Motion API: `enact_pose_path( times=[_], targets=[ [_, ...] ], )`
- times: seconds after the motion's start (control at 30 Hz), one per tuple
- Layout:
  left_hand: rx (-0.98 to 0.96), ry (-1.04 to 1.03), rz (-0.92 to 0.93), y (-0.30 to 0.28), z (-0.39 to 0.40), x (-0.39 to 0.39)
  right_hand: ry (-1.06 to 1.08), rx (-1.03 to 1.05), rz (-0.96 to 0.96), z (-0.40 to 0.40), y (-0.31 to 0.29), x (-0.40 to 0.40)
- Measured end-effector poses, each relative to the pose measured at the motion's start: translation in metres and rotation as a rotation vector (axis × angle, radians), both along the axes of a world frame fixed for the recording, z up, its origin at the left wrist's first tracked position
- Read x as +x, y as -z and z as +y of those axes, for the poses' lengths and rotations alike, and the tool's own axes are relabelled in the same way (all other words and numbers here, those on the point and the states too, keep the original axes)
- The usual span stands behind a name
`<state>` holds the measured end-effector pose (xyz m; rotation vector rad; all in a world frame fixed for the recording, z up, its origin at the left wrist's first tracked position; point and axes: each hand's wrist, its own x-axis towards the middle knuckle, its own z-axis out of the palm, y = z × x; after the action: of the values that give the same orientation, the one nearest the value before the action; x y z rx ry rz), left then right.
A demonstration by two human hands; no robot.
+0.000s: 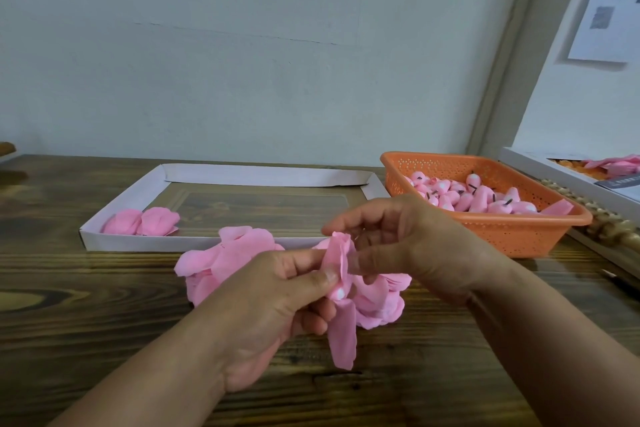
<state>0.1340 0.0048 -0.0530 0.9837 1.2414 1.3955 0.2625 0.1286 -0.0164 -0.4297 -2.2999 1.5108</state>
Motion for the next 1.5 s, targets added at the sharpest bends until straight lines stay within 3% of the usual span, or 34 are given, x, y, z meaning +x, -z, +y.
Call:
enact_pose_path(
  times=[0.63, 0.8, 0.97, 1.07, 1.27, 1.4, 1.5],
  targets=[
    [-0.016, 0.01, 0.003, 0.006, 0.0, 0.001, 0.188, 0.314, -0.058, -0.015, 0.004, -0.011],
    [-0.03, -0.001, -0.02, 0.003, 0.001, 0.003, 0.207, 0.311, -0.034, -0.018, 0.004, -0.012],
    [-0.039, -0.039, -0.095, -0.005, -0.001, -0.002, 0.212, 0.196, 0.215, -0.01, 0.01, 0.006],
    [-0.059, -0.049, -0.159, -0.008, -0.003, -0.006, 0.121, 0.328, 0.296, -0.013, 0.024, 0.023],
    [-0.107, -0.057, -0.299, -0.012, 0.0, -0.001, -0.036, 0.773, 0.201, -0.025, 0.034, 0.03],
    [-0.147, -0.026, -0.33, -0.011, -0.001, 0.003, -0.045, 0.707, 0.273, -0.031, 0.03, 0.026],
    [-0.166, -0.004, -0.349, -0.012, -0.003, 0.004, -0.034, 0.398, 0.392, -0.031, 0.029, 0.025]
  ],
)
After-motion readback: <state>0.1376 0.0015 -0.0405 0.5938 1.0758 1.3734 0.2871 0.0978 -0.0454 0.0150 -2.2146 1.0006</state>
